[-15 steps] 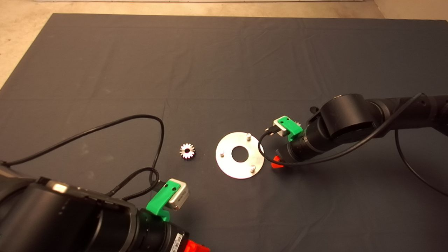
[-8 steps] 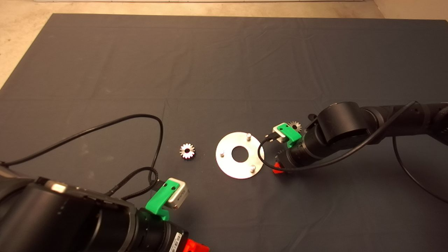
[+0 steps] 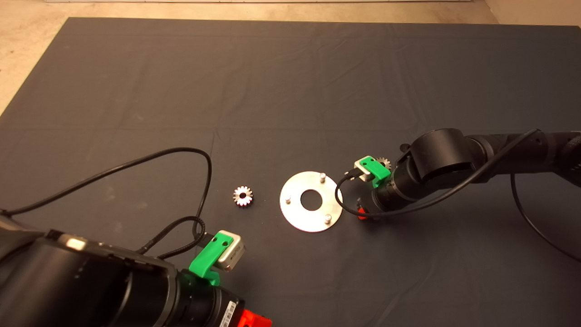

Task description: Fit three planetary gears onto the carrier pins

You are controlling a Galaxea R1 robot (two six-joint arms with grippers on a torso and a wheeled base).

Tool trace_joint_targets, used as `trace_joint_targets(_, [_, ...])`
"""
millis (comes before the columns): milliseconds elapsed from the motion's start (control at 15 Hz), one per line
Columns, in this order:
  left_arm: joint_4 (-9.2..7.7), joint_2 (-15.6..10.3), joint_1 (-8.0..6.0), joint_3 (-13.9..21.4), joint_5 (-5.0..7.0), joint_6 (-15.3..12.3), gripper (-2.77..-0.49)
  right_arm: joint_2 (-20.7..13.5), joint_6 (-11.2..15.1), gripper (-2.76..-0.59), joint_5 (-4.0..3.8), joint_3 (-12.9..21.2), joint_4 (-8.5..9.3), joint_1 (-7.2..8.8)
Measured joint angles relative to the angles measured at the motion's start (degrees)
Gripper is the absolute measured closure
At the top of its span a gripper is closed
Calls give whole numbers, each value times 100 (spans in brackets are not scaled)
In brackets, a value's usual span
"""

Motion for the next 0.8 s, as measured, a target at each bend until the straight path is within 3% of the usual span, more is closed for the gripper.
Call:
trace_joint_targets(200, [2, 0, 0, 0, 0, 1, -276, 0, -38, -138, 22, -26, 0, 3])
trace_joint_targets(400, [2, 10, 0, 0, 0, -1, -276, 24, -41, -130, 152, -72, -13, 16])
trace_joint_targets(800, [5, 13, 0, 0, -24, 0, -276, 66, -52, -113, 185, -138, -15, 30])
